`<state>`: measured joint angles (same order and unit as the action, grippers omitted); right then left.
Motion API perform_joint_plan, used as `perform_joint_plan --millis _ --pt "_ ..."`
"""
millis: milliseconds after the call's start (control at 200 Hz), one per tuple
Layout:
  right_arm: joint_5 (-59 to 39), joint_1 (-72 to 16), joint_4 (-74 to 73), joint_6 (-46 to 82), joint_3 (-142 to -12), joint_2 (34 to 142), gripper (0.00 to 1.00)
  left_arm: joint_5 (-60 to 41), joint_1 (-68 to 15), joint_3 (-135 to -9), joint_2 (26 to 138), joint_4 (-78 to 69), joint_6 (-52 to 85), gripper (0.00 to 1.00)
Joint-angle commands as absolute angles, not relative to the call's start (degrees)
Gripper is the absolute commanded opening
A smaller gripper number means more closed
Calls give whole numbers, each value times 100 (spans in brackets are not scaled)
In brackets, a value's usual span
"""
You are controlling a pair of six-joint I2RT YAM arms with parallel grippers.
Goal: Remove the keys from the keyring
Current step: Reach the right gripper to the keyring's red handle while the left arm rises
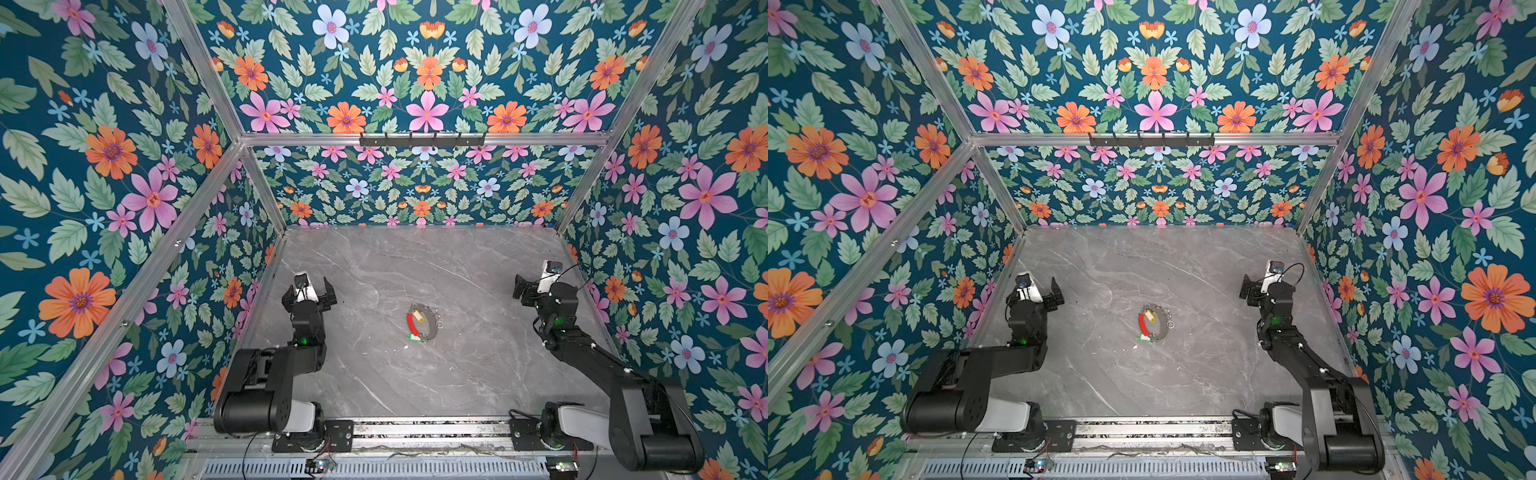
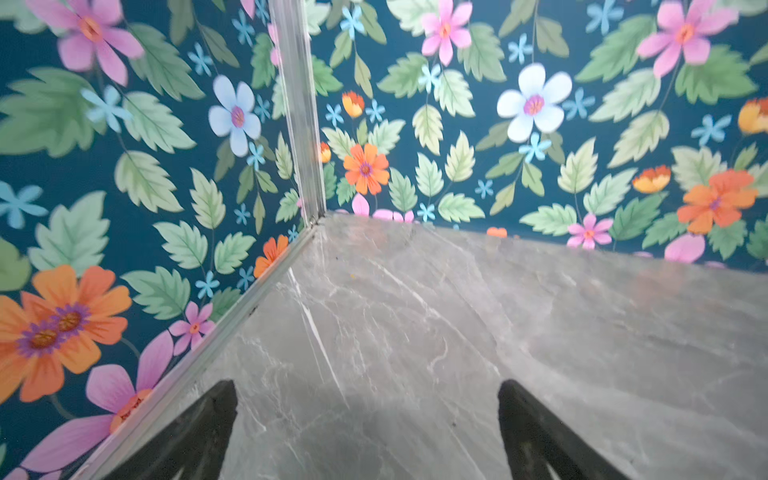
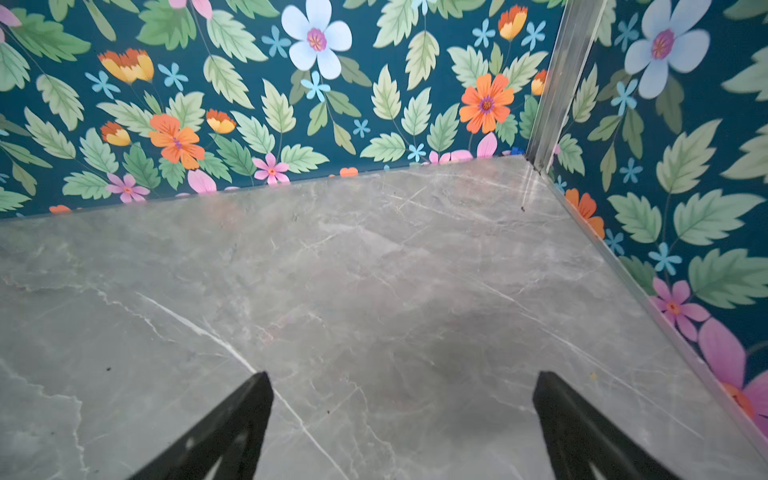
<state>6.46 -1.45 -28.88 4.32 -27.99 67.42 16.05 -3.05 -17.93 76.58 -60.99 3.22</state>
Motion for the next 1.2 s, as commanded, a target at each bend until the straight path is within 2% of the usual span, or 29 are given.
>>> perform_joint_plan --millis 0,90,155,210,285,340,490,590,725,765,875,1010,1195 --pt "1882 -461 -1588 589 -3128 6443 99 1766 -315 -1981 6957 -4935 1090 100" --pt "2077 -472 -965 1736 -3443 6275 99 2399 -308 -1948 6568 -4887 2534 100" --pt "2438 -433 451 3597 -3752 6081 99 3241 -299 -2048 6113 -3594 4308 100" --pt "2165 -350 948 4183 -3837 5950 99 3507 -279 -2157 5756 -2580 5192 100" --pt "1183 -311 275 3837 -3538 5857 99 2954 -266 -2021 5506 -2911 4808 100" --pt "831 -316 -48 3975 -3332 5788 99 2543 -255 -2017 5409 -2918 4777 100" --pt "-528 -469 -6 3938 -3384 5837 99 1568 -250 -1813 5113 -3173 5013 100" --pt "-748 -1406 358 3429 -3710 6215 99 739 -254 -1764 4970 -3132 5118 98" --pt "-436 -2965 432 2714 -4130 7005 99 -483 -356 -2282 5358 -2106 5037 80" --pt "-335 -3389 553 2497 -4350 7343 97 -688 -452 -2383 5516 -1885 5061 77" --pt "-367 -4049 864 2132 -5102 8383 86 -740 -976 -2370 5696 -1686 4966 75" --pt "-232 -4376 1025 2013 -5764 9266 86 -2 -1785 -2302 5531 -1386 4734 79" --pt "-238 -4590 1670 1702 -6532 10200 74 -34 -1973 -2276 5651 -1354 4756 79"
